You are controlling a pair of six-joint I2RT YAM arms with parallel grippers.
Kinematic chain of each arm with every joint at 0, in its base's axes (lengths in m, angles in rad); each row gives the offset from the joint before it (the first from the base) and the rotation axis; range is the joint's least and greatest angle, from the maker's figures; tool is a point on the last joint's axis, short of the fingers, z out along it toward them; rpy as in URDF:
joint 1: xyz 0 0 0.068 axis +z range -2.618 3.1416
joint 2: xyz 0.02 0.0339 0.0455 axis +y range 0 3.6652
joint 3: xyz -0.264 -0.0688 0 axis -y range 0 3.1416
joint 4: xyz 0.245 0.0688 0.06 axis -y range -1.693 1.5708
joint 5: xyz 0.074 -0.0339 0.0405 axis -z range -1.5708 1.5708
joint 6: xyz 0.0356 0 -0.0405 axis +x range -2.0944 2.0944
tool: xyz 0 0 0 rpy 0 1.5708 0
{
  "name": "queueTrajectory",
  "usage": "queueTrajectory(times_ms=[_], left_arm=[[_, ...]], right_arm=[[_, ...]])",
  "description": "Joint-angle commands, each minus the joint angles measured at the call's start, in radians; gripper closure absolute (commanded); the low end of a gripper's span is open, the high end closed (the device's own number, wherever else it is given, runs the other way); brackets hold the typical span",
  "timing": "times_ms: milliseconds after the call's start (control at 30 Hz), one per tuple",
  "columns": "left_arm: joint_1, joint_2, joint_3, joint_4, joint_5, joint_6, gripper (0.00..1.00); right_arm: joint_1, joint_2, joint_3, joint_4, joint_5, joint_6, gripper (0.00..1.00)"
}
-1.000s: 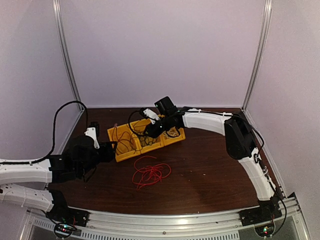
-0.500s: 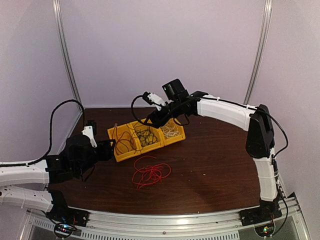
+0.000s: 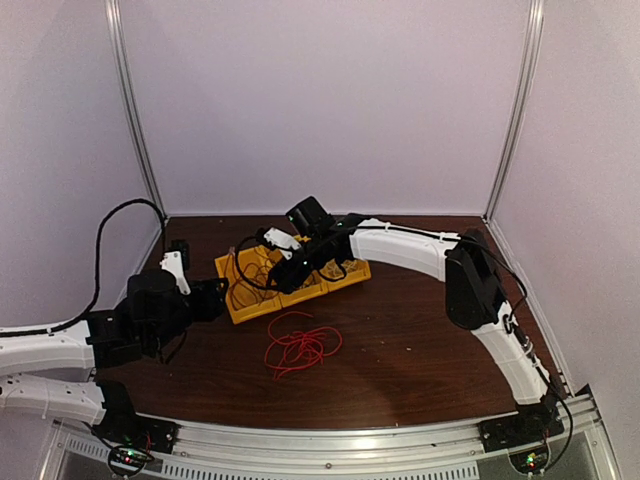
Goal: Untangle the cables
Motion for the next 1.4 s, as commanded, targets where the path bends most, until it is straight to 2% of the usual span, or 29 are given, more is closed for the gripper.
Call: queueTrajectory(times_ms=[0,100,333,400,433,567,700,800,967,1233,1367], left_arm=[[0.007,-0.029,-0.001,0.002,-0.003,-0.015,0.38],[0.008,-0.031,-0.008,0.008,-0.006,-0.019,0.38],[0.007,-0.019,-0.015,0.014,-0.002,-0.022,0.38],[0.008,-0.017,-0.018,0.02,-0.002,-0.021,0.38],[0.007,-0.017,-0.019,0.024,-0.002,-0.021,0.38],[0.007,-0.011,-0.019,0.03,0.0,-0.022,0.38],[0.007,-0.008,-0.025,0.033,-0.001,-0.024,0.38],[0.007,-0.008,-0.021,0.025,-0.002,-0.026,0.38],[0.007,-0.037,-0.017,-0.001,-0.019,-0.026,0.38],[0.007,-0.071,-0.026,-0.025,-0.027,-0.035,0.38],[0.007,-0.079,-0.03,-0.03,-0.023,-0.041,0.38]], right_arm=[[-0.006,0.008,0.042,0.023,0.01,0.027,0.26],[-0.012,0.017,0.043,0.047,-0.004,0.052,0.37],[-0.028,0.031,0.045,0.065,-0.04,0.084,0.74],[-0.038,0.038,0.045,0.064,-0.046,0.091,0.77],[-0.042,0.041,0.045,0.066,-0.053,0.098,0.76],[-0.057,0.039,0.04,0.066,-0.095,0.124,0.63],[-0.051,0.019,0.027,0.077,-0.12,0.088,0.53],[-0.036,0.003,0.028,0.074,-0.075,0.022,0.43],[-0.013,-0.016,0.009,0.112,-0.013,-0.049,0.33],[-0.009,0.068,0.077,0.132,0.05,-0.023,0.34],[-0.009,0.104,0.108,0.143,0.066,-0.016,0.39]])
